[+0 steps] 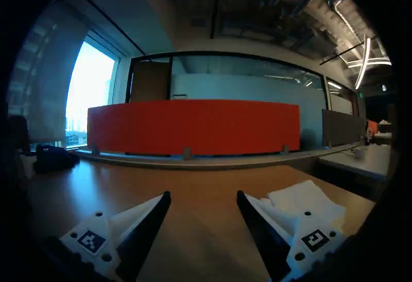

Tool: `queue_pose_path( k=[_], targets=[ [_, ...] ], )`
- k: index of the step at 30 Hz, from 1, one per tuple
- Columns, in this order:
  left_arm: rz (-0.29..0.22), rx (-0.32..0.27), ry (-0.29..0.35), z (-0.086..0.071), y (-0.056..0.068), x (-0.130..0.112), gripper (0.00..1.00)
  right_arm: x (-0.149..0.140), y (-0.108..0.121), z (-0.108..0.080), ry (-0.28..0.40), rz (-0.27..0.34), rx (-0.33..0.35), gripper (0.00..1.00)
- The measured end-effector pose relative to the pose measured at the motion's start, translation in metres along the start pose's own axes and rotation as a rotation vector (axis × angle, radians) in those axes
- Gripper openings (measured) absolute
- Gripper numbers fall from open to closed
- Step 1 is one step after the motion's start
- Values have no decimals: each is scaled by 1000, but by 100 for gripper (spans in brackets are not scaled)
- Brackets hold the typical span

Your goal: Fold towel

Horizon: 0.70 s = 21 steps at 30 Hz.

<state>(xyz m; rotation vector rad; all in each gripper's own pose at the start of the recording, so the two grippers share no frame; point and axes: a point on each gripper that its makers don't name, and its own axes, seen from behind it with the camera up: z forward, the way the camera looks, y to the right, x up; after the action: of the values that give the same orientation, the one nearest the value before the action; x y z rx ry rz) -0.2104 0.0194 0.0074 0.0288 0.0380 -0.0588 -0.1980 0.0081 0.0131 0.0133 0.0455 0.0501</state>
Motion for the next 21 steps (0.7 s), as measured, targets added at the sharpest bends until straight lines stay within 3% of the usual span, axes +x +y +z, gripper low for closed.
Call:
queue_pose_path(
  k=[21],
  targets=[
    [0,0,-1,-2,-2,4,93,1,-1,0,0,0,0,99]
  ],
)
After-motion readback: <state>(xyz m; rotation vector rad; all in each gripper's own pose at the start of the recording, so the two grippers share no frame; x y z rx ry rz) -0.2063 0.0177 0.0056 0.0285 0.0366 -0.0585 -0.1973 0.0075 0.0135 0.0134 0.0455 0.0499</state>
